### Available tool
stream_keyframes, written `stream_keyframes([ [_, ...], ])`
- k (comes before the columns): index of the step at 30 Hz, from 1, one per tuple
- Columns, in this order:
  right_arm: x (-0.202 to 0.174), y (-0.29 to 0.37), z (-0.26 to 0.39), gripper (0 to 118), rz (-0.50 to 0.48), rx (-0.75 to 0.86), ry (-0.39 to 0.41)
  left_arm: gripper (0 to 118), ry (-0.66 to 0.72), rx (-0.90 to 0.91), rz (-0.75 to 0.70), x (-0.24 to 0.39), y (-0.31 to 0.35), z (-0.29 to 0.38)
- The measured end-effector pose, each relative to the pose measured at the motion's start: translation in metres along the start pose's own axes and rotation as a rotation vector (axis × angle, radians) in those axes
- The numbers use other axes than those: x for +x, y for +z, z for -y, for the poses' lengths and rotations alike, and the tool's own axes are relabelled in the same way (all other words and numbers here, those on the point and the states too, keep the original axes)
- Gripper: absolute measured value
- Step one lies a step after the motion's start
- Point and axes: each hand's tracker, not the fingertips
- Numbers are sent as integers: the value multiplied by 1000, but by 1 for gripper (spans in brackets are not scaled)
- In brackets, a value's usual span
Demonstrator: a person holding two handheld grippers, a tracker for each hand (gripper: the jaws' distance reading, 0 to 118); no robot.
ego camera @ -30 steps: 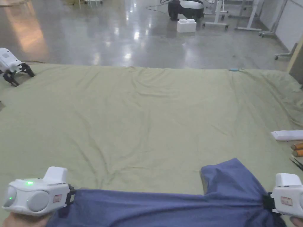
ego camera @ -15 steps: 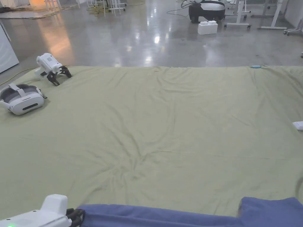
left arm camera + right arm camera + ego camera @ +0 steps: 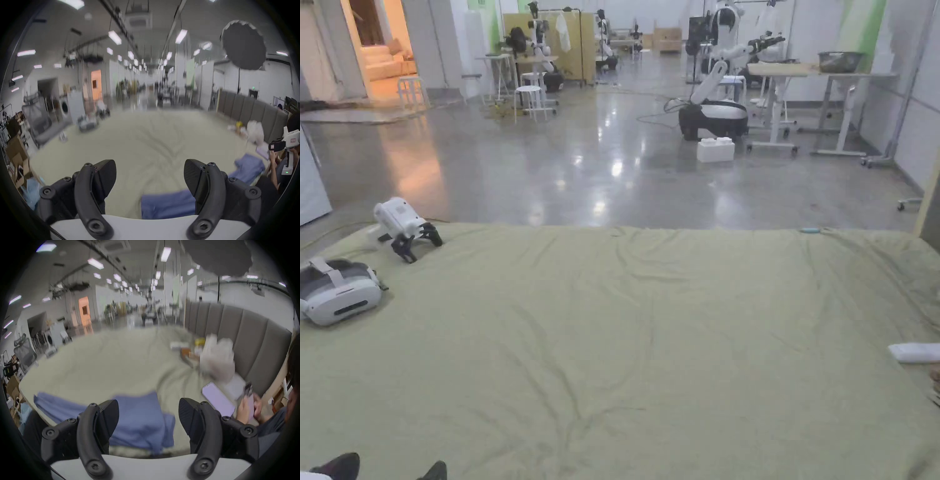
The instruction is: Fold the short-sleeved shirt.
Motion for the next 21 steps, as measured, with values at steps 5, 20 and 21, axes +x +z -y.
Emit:
stream_keyframes([
  [5,-34,52,-56,68,-68,276,-6,85,-97,253,-35,42,44,-59],
  [20,-77,72,-74,0,-112,384,64,0,-14,299,106,61,67,-79],
  [21,-78,71,-74,0,-115,380,56,0,4,292,116,58,65,-77],
])
